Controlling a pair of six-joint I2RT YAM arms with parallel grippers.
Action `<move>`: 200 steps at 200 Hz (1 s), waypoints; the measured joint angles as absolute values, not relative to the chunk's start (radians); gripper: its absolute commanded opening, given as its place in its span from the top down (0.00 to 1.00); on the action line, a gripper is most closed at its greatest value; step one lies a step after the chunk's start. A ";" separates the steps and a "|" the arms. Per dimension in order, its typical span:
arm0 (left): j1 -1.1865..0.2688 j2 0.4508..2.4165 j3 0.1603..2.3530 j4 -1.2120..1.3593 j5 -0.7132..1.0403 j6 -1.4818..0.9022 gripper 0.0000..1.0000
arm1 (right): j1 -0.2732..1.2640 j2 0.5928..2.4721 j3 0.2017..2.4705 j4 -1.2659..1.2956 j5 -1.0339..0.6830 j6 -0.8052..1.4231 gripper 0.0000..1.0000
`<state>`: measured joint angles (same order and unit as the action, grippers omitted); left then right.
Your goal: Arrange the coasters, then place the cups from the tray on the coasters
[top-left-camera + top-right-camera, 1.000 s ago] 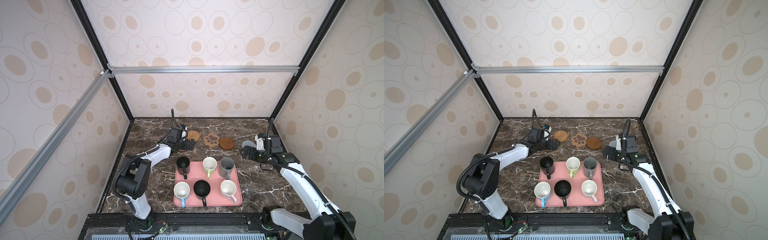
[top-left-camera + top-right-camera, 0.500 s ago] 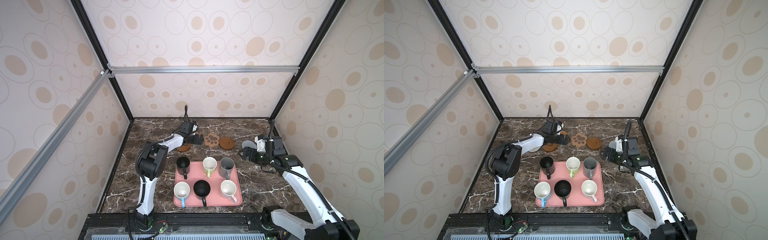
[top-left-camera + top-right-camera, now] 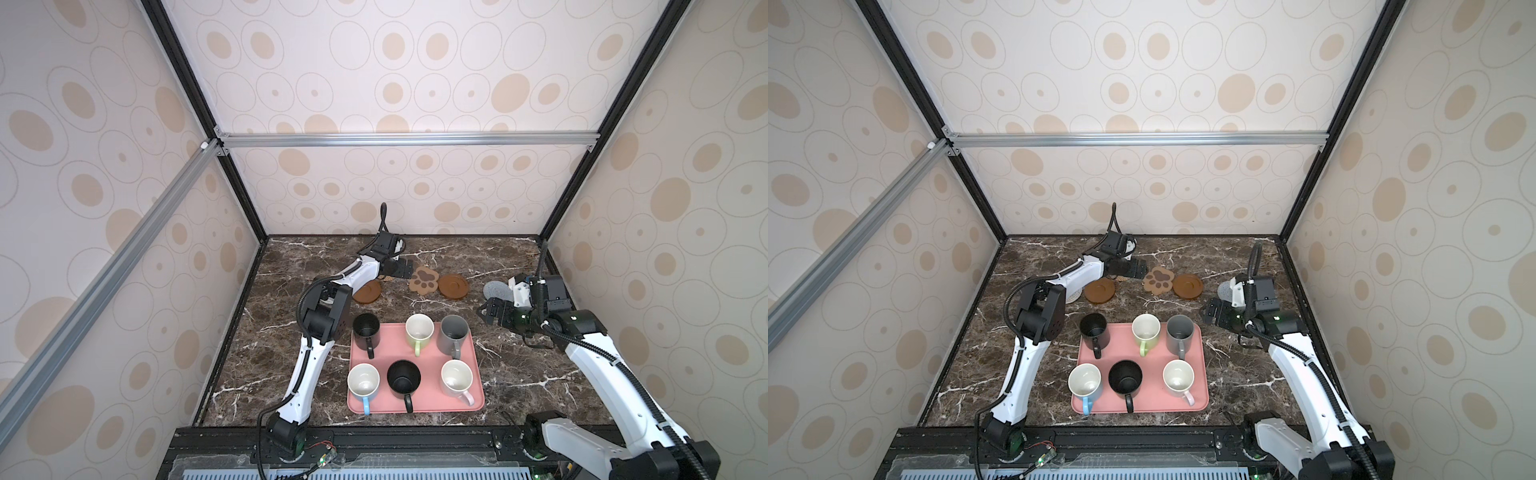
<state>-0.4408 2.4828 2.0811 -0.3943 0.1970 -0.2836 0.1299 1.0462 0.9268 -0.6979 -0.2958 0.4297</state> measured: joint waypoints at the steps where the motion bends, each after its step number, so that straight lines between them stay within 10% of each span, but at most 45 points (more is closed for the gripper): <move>1: -0.441 2.484 2.084 -0.395 0.196 -0.284 0.00 | 0.130 1.046 0.927 -0.698 -0.296 0.430 0.00; 200: -0.368 2.549 2.213 -0.481 0.128 -0.280 0.00 | 0.132 1.073 1.002 -0.801 -0.206 0.447 0.00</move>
